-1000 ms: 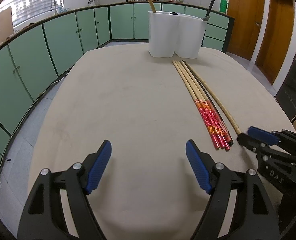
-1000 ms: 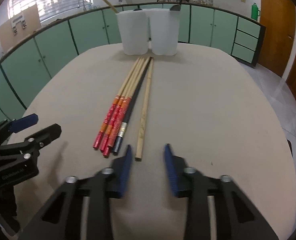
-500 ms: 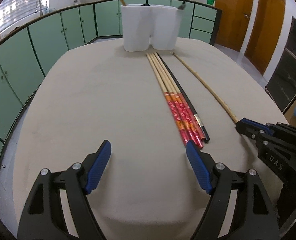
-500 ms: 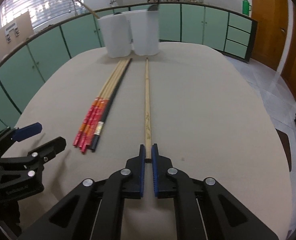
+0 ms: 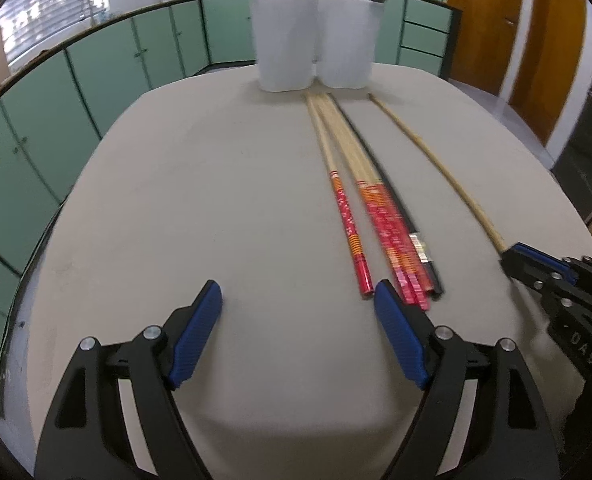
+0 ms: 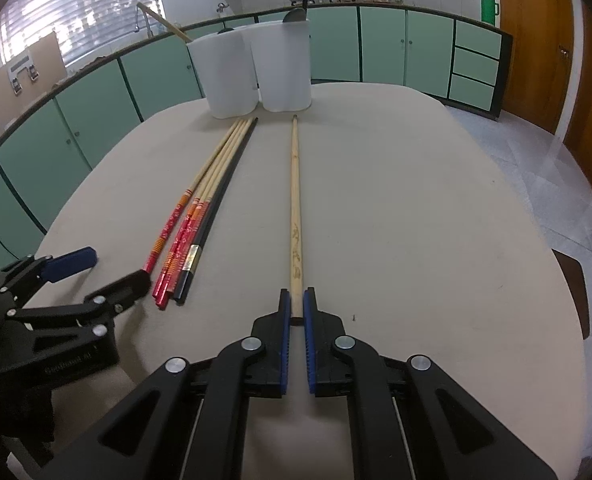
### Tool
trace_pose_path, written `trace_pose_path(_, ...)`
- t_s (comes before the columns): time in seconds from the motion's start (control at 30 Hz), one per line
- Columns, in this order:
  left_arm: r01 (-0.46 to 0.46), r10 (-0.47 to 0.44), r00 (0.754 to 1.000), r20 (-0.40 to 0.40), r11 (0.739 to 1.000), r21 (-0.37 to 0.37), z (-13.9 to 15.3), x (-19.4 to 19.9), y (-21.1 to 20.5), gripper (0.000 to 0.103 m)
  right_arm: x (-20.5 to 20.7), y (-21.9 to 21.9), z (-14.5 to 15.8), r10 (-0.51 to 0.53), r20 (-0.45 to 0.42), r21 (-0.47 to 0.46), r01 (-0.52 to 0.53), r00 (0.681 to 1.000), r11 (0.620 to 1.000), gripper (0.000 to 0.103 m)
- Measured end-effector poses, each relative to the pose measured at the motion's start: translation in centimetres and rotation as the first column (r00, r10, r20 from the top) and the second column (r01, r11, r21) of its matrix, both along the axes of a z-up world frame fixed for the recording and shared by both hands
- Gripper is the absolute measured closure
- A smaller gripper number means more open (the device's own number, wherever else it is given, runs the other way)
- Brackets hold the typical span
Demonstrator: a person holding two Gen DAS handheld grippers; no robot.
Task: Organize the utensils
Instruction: 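Grasp a red-patterned chopstick with left tool while right tool holds wooden chopstick, then lift both chopsticks and carry them over the white cup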
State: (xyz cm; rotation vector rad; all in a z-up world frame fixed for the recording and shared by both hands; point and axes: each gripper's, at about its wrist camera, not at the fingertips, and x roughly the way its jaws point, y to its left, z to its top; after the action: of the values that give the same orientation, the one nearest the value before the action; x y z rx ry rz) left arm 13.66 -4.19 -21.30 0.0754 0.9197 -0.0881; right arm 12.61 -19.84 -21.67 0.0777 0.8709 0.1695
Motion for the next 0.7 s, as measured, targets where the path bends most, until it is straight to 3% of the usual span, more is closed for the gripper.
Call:
trace_pose_path(0.37, 0.012, -0.012, 1.0, 0.022, 1.0, 0.001, 0.3, 0.5, -0.2, 0.029, 0.1, -0.1, -0.1, 0.001, -0.002, 0.014, -0.001, 1.0, 1.0, 0.096)
trace_pose_path(0.6, 0.045, -0.045, 0.999, 0.015, 0.999, -0.027, 0.1, 0.8, -0.6, 0.063, 0.2, -0.1, -0.2, 0.003, -0.006, 0.03, -0.003, 1.0, 1.0, 0.095)
trace_pose_path(0.7, 0.059, -0.058, 0.998, 0.016, 0.997, -0.041, 0.1, 0.5, -0.9, 0.084, 0.2, 0.1, -0.2, 0.003, -0.005, 0.018, -0.003, 1.0, 1.0, 0.094)
